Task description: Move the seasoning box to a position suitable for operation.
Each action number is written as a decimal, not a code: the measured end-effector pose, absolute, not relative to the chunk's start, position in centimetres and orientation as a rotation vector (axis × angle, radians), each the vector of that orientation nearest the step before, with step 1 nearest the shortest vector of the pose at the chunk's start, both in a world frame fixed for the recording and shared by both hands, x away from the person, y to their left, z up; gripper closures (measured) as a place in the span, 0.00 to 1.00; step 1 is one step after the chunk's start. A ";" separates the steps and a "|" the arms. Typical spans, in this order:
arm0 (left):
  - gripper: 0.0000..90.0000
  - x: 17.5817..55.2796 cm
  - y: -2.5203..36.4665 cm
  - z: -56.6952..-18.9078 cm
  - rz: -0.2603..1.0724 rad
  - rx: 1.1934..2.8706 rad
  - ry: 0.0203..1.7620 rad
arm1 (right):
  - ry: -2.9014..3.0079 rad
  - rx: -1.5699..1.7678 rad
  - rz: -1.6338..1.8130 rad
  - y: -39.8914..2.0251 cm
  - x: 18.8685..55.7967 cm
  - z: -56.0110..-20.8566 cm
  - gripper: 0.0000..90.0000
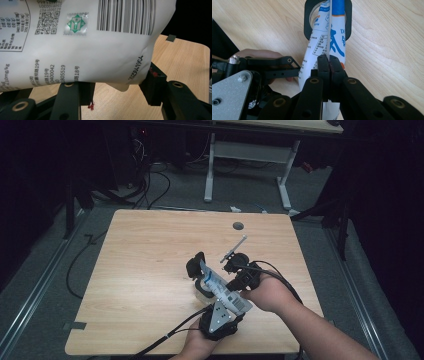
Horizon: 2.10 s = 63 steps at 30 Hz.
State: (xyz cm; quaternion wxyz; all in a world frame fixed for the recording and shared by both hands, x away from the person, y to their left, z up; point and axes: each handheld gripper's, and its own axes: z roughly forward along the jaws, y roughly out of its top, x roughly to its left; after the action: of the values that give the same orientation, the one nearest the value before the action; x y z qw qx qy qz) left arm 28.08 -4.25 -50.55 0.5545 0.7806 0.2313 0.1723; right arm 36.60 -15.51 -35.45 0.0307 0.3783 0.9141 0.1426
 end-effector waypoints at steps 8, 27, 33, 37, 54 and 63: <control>0.57 28.1 -4.3 -50.6 0.409 1.847 0.547 | 2.815 1.176 0.441 -15.5 36.7 -35.5 1.00; 0.58 28.1 -4.5 -50.4 0.416 1.843 0.539 | 2.814 1.146 0.433 -15.4 36.5 -35.4 1.00; 0.58 28.0 -4.5 -50.3 0.421 1.838 0.533 | 2.836 1.125 0.417 -15.3 36.6 -35.2 1.00; 0.58 28.0 -4.6 -50.2 0.421 1.837 0.532 | 2.843 1.113 0.415 -15.3 36.6 -35.1 1.00; 0.58 28.1 -4.5 -50.1 0.427 1.832 0.531 | 2.852 1.105 0.415 -15.3 36.8 -34.8 1.00; 0.58 28.0 -4.6 -50.0 0.425 1.834 0.529 | 2.858 1.108 0.413 -15.4 36.8 -34.8 1.00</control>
State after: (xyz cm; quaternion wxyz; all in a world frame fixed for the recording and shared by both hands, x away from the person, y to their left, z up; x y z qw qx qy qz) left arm 28.02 -4.58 -50.02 0.5587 0.7778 0.2244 0.1803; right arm 36.83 -15.44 -34.82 0.0241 0.3580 0.9238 0.1335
